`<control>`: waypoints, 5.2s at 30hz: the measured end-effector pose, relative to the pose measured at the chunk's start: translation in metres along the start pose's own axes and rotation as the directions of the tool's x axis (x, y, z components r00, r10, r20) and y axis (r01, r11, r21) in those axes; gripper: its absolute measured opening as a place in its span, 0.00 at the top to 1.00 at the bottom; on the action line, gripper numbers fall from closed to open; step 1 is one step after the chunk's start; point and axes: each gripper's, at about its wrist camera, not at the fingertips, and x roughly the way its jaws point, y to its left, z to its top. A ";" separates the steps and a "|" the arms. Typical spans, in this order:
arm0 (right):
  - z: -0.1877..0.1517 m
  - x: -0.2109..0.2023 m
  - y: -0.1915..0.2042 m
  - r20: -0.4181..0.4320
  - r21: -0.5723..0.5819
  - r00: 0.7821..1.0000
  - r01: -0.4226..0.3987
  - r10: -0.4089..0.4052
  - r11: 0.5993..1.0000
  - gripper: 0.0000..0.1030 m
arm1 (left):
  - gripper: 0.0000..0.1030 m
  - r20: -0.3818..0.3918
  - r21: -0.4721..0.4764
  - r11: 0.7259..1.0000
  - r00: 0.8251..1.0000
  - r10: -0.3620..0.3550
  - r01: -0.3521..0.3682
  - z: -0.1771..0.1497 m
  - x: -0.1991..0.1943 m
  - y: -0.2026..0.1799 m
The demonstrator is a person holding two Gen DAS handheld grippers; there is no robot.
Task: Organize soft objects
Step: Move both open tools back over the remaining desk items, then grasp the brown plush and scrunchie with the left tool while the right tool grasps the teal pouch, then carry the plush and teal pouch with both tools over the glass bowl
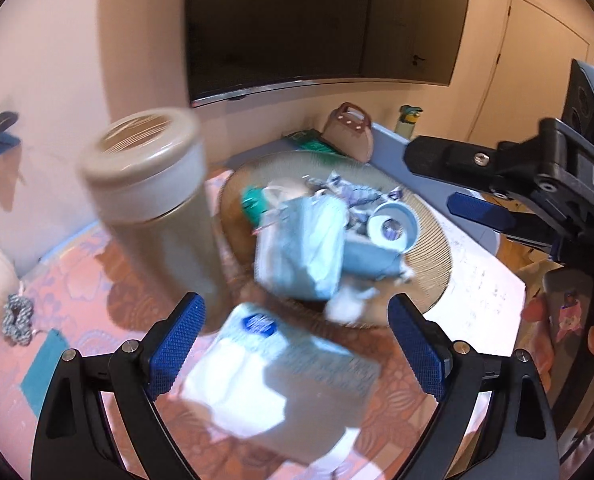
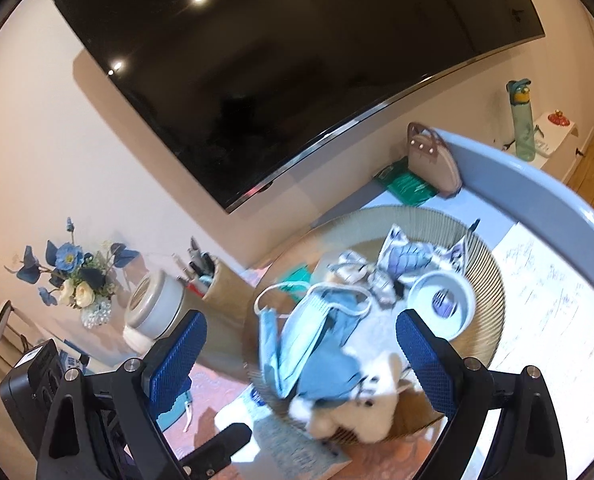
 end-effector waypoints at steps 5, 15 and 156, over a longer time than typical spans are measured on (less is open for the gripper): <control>-0.019 0.008 0.025 -0.029 -0.024 0.999 -0.028 0.027 0.999 0.07 | 0.10 -0.014 -0.049 0.999 1.000 0.023 -0.023 -0.017 -0.010 0.034; -0.052 0.035 0.104 -0.102 -0.137 0.992 -0.093 0.079 0.986 0.07 | 0.10 -0.049 -0.084 0.979 0.982 0.181 -0.184 -0.052 -0.026 0.131; 0.026 -0.051 -0.056 0.267 -0.032 0.946 -0.184 0.186 0.982 0.88 | 0.67 0.229 -0.071 0.990 0.968 -0.105 0.124 -0.009 -0.022 -0.023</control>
